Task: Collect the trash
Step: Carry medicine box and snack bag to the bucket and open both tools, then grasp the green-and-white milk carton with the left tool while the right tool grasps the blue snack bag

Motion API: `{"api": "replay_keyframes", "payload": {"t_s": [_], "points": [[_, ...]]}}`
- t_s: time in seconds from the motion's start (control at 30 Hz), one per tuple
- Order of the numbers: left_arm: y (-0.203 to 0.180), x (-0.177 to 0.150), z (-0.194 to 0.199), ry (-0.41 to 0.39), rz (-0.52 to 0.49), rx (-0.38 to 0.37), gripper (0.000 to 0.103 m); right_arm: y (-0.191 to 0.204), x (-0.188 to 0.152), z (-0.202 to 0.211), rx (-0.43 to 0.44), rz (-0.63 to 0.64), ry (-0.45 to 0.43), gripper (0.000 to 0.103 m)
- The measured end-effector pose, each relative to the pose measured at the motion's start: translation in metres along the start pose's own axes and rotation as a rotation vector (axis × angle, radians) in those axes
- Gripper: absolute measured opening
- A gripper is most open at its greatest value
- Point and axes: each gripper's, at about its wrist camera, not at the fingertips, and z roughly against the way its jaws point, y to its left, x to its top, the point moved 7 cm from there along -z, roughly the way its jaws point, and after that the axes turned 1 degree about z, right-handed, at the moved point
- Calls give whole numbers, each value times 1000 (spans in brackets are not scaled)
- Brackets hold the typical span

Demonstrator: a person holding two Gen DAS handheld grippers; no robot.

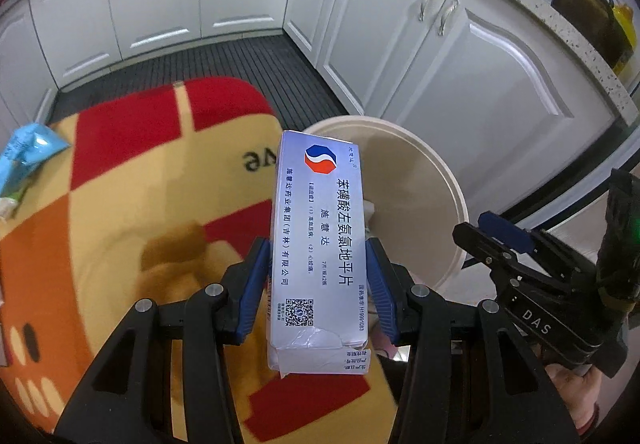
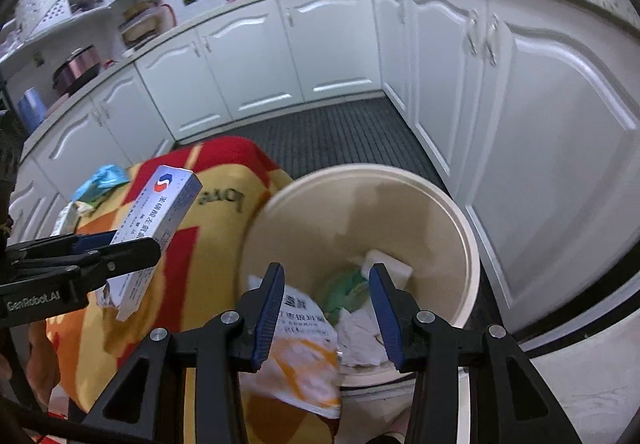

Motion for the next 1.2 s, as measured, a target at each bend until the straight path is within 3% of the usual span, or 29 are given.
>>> {"api": "replay_keyframes", "payload": {"t_s": [0.3, 0.37, 0.47, 0.57, 0.63, 1.2], "points": [[-15, 3, -21, 25, 2, -21, 47, -22, -12, -7, 19, -90, 45, 43], [-18, 5, -24, 26, 4, -37, 49, -26, -13, -7, 7, -98, 50, 50], [-22, 7, -26, 22, 17, -70, 50, -29, -13, -6, -5, -97, 55, 51], [-24, 8, -25, 17, 22, -89, 63, -34, -13, -4, -17, -101, 55, 51], [-23, 8, -24, 14, 27, -96, 64, -35, -14, -3, -18, -110, 58, 51], [6, 5, -3, -26, 46, -20, 65, -11, -15, -9, 10, -72, 82, 56]]}}
